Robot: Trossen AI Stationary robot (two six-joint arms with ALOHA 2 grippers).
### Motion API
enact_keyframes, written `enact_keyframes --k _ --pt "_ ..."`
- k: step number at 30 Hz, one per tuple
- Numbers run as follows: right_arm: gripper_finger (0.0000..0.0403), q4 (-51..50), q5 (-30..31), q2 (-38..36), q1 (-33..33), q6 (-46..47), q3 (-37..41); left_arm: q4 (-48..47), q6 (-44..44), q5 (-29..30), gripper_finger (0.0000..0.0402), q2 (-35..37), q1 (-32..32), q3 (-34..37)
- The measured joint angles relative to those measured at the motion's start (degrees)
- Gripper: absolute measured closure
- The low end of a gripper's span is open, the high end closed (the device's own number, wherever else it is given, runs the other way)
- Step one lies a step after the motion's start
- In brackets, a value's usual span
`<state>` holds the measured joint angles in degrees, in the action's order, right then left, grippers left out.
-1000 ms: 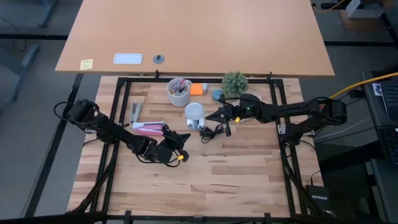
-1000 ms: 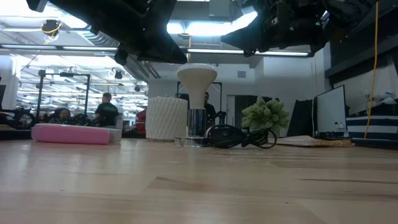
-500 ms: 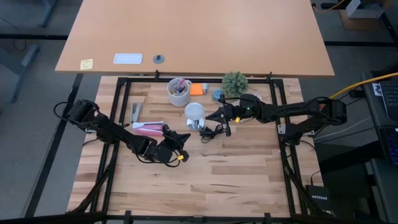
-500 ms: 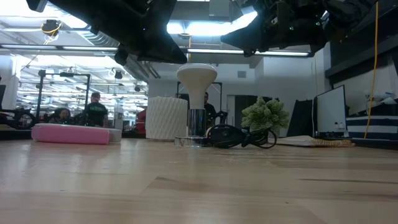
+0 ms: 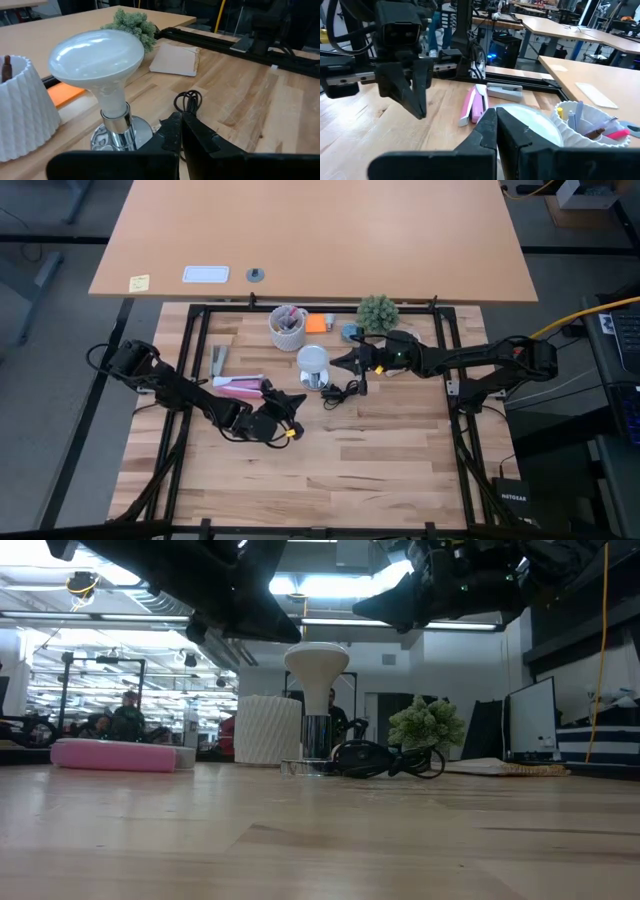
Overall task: Screw lightbulb
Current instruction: Insert the white light bulb into the silver lamp
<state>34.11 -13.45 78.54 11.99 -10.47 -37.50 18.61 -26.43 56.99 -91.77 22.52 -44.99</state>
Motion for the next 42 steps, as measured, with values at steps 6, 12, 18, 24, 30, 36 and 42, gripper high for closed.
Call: enact_keyframes --k 6,12,18,24,30,36,42 --pt "0.04 0.0 0.0 0.0 0.0 0.4 0.0 0.0 1.3 0.0 0.0396 0.0 -1.3 0.0" --pt "0.04 0.0 1.2 0.0 0.0 0.3 0.0 0.0 2.9 0.0 0.0396 0.0 -3.1 0.0" --pt "0.04 2.9 14.9 0.0 1.0 -0.3 0.0 0.6 5.6 -3.3 0.0396 0.0 -5.2 0.0" --pt "0.04 3.2 10.7 1.0 6.8 0.7 0.0 2.1 8.4 -9.1 0.0396 0.0 -7.8 0.0" --pt "0.04 4.1 3.7 5.3 9.1 3.1 0.0 3.6 8.6 -9.2 0.0396 0.0 -9.5 0.0" --pt "0.04 4.1 1.7 9.4 9.0 3.2 0.0 3.3 8.9 -9.2 0.0396 0.0 -10.3 0.0" --pt "0.04 5.3 -2.4 11.0 9.0 4.4 0.0 3.1 9.0 -3.0 0.0396 0.0 -10.2 0.0"
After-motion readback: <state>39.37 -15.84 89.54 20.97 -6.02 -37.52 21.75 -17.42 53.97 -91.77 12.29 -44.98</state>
